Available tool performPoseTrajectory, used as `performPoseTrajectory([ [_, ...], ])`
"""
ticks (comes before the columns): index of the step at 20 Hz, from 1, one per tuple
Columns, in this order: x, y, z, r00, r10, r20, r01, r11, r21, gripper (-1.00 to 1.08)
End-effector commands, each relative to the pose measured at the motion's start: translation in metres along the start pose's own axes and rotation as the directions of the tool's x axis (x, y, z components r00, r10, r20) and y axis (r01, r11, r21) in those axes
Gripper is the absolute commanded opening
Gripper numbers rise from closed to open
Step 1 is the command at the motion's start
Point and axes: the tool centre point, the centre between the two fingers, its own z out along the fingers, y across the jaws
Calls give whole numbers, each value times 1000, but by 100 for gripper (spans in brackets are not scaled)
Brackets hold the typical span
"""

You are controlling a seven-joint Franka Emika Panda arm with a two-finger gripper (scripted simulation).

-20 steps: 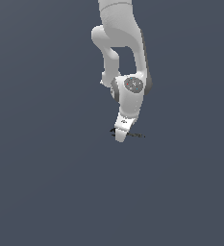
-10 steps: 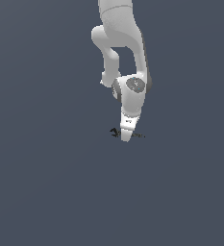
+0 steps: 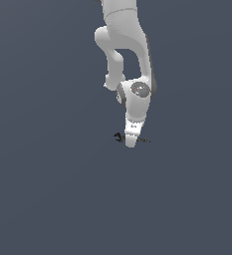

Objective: Pick up the object and move it to a goal position.

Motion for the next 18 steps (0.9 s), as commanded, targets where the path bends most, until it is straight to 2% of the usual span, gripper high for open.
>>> performPoseTrajectory([
  [1,0,-1,8,1000,-1,0,1,1000,1,100],
  [7,0,-1,34,1000,-5,0,5,1000,1,100],
  [13,0,-1,44,1000,-6,0,6,1000,0,100],
  [14,0,-1,44,1000,-6,0,6,1000,0,-100],
  [18,0,-1,44,1000,-6,0,6,1000,0,-100],
])
